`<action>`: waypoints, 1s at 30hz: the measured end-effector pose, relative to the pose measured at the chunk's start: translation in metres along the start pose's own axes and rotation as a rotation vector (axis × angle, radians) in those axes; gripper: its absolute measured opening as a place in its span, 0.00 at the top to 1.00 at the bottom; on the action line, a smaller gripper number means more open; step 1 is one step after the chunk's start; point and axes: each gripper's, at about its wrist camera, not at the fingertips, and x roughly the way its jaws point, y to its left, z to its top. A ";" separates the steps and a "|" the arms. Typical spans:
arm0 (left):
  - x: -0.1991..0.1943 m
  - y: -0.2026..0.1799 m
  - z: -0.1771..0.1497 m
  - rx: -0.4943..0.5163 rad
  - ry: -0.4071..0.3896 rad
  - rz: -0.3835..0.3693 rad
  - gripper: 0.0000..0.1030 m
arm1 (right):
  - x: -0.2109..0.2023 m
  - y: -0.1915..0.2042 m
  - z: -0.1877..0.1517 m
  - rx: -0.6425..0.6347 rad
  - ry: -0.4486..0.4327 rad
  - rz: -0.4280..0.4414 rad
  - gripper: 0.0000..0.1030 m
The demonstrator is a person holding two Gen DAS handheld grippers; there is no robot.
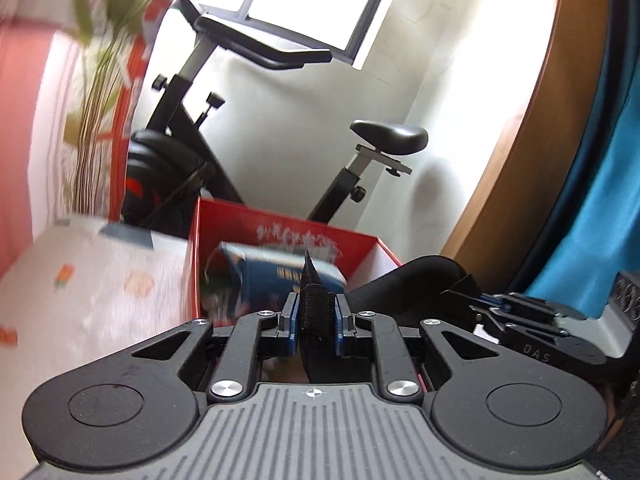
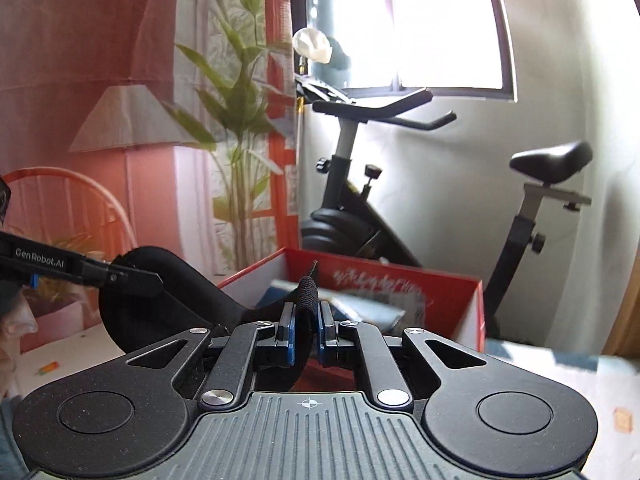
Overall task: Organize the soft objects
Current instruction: 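Lift the eye mask with both grippers and carry it over the box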
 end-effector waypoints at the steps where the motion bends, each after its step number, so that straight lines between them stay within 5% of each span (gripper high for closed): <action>1: 0.005 0.000 0.004 0.018 -0.001 0.009 0.83 | 0.004 -0.003 0.004 -0.009 0.002 -0.016 0.91; 7: 0.051 -0.002 0.025 0.088 0.034 0.050 0.84 | 0.037 -0.026 0.015 0.047 0.039 -0.085 0.91; 14: 0.117 0.016 0.026 0.066 0.255 0.102 0.84 | 0.084 -0.040 0.000 -0.007 0.213 -0.134 0.91; 22: 0.144 0.014 0.036 0.174 0.271 0.153 0.84 | 0.129 -0.051 -0.010 -0.100 0.381 -0.143 0.89; 30: 0.163 0.016 0.027 0.224 0.373 0.174 0.83 | 0.149 -0.058 -0.014 -0.084 0.467 -0.131 0.89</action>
